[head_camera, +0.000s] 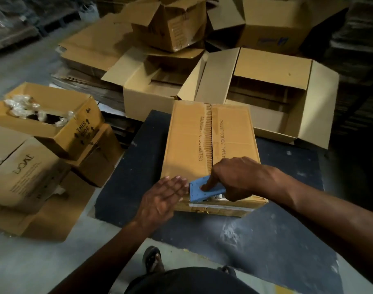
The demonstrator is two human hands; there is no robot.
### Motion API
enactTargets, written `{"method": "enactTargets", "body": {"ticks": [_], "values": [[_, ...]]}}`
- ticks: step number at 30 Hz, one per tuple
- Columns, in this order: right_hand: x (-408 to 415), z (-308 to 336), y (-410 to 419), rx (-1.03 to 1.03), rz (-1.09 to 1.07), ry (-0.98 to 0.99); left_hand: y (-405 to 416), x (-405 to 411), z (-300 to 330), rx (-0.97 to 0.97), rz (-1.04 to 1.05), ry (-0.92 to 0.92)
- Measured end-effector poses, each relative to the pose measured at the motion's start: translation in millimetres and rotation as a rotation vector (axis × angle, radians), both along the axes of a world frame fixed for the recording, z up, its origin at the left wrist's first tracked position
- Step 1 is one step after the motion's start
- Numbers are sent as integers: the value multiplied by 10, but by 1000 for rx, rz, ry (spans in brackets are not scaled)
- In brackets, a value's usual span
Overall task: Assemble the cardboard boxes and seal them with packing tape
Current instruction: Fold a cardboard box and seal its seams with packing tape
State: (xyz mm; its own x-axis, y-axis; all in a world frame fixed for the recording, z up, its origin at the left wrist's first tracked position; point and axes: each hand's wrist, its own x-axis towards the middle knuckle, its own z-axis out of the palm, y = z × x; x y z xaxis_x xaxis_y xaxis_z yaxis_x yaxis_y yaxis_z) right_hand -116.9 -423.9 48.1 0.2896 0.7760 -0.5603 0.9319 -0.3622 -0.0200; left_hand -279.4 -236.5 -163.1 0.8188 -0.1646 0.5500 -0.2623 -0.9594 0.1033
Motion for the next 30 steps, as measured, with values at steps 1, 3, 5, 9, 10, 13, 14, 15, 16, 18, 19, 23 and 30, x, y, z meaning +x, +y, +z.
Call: {"method": "enactTargets", "body": {"ticks": [1,3,5,9,10,13,14,15,16,18,19,23,30], "values": [[7,14,-28,-3,1,11,-15,4,12,4,2,-15],[9,44,-97,-13,3,2,-13,15,18,23,1,-32],[25,52,-188,-27,-5,-22,2,18,27,34,-6,-20],[70,41,-362,-42,-27,-42,-17,1,33,12,2,-21],[82,39,-398,-44,-32,-46,-25,2,46,2,4,-29],[163,51,-543,-46,-54,-58,-54,9,89,-25,12,-35],[207,58,-616,-52,-60,-60,-59,8,90,-38,14,-36],[257,61,-702,-65,-69,-61,-63,9,89,-53,14,-32],[304,64,-792,-84,-82,-63,-64,7,82,-68,16,-23],[375,62,-964,-118,-113,-54,-63,13,63,-94,15,-11],[392,49,-1035,-129,-130,-45,-58,13,51,-102,9,-5],[394,-6,-1175,-115,-164,-38,-2,-4,46,-86,-38,31],[285,-59,-1316,-53,-139,-78,-6,-59,195,-35,-41,168]]}}
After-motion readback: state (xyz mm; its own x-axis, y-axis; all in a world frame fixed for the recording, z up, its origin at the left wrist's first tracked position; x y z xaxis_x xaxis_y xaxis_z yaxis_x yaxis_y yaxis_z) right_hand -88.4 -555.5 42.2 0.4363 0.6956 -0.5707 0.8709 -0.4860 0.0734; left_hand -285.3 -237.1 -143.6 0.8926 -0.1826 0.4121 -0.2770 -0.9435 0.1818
